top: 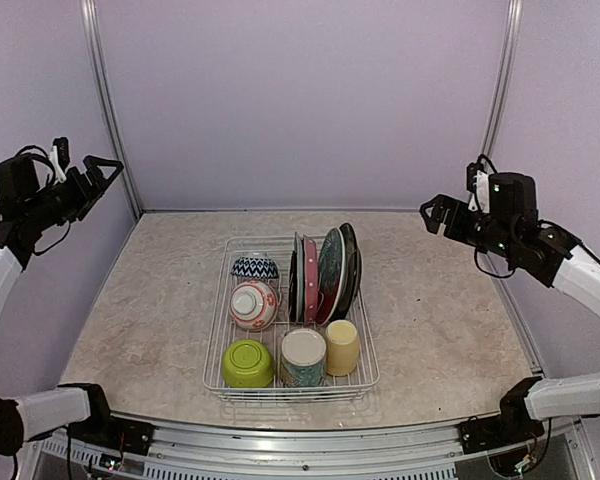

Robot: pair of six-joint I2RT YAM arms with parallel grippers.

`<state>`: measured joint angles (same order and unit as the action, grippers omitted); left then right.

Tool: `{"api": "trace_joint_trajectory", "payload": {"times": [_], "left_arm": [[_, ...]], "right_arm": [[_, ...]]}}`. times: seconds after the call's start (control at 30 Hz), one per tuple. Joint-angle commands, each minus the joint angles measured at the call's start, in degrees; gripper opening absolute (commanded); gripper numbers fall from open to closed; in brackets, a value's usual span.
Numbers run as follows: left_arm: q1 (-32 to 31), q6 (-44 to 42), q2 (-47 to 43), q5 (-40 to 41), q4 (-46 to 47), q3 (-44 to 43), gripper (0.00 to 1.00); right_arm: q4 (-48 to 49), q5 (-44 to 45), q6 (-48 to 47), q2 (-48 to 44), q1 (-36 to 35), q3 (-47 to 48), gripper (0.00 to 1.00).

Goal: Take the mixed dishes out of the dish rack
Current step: Grab the plate from the dish rack.

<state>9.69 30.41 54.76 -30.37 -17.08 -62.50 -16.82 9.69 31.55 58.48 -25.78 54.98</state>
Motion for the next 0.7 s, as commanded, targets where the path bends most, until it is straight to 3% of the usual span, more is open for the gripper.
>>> {"api": "trace_joint_trajectory", "payload": {"times": [0.0, 0.2, 0.37, 0.5, 0.67], "left_arm": [[0.31, 0.95, 3.83, -5.62, -4.09, -3.07, 0.99], [-2.21, 0.73, 7.25, -8.26, -6.53, -4.83, 0.99], [-4.86, -0.01, 9.51, -8.88, -8.93, -6.41, 0.99], [-7.16, -0.52, 10.07, -8.63, -9.82, -6.93, 0.99], [-8.99, -1.30, 10.49, -7.52, -11.14, -7.54, 0.99]], "right_arm": [[-1.96, 3.59, 1.56, 9.71, -8.39, 7.89, 1.00], [-12.40, 14.98, 2.62, 24.95, -20.11, 22.93, 1.00], [-25.94, 23.22, 7.79, 35.75, -25.22, 36.57, 0.91], [-32.66, 27.98, 10.75, 40.74, -27.45, 42.10, 0.77], [-33.45, 28.28, 11.22, 42.77, -28.03, 43.61, 0.48]]}}
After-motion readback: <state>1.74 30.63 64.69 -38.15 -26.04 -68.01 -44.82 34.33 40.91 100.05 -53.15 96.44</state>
